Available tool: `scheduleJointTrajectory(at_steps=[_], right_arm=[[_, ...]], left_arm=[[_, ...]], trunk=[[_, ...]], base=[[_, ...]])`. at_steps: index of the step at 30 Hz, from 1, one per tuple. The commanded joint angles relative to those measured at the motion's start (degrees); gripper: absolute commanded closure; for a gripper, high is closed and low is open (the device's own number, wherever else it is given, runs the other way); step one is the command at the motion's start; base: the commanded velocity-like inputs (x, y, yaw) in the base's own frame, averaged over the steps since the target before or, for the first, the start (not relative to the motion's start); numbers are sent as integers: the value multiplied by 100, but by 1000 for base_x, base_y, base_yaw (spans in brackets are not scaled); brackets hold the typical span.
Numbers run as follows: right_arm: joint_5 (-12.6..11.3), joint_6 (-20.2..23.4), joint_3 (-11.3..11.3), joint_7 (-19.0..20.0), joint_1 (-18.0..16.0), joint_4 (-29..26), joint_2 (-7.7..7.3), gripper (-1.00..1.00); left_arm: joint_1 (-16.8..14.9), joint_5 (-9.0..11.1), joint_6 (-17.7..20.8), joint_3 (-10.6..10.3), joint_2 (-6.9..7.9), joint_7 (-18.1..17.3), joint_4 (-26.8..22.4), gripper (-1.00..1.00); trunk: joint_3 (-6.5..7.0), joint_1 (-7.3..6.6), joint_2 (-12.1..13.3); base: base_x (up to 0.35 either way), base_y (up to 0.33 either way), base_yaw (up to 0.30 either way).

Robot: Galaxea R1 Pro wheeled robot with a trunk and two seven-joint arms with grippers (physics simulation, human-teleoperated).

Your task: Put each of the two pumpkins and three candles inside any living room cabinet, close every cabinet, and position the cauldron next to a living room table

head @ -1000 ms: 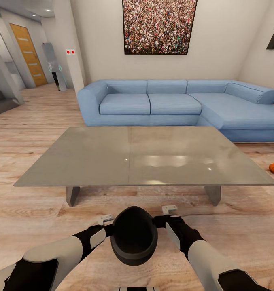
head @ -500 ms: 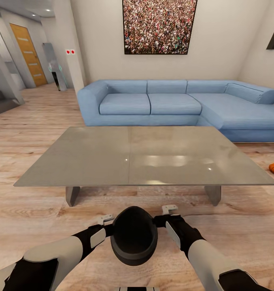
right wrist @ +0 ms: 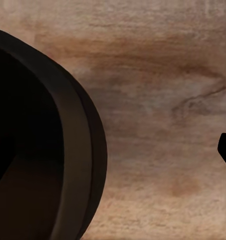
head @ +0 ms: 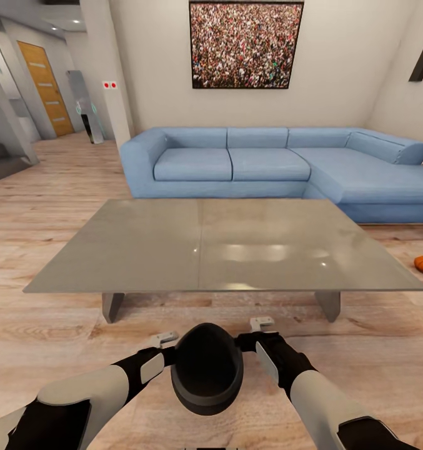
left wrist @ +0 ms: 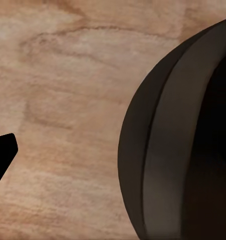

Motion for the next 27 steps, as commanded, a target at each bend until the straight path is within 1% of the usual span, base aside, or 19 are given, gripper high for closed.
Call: scheduleJointTrajectory(at_steps=[1,16,27], right_arm=[[-1,0,0,0,0,1,0,-100],[-1,0,-6,0,3,38,20,-100],[-10,0,-12,0,8,63,9,-100]], left_arm=[[0,1,0,0,0,0,0,-100],[1,1,0,0,-10,0,0,-100],[6,1,-3,7,-10,-27,0,-100]], trunk=[[18,-22,42],[288,-352,643],[485,-593,1084]], base=[[0,0,0],[0,0,0],[0,0,0]])
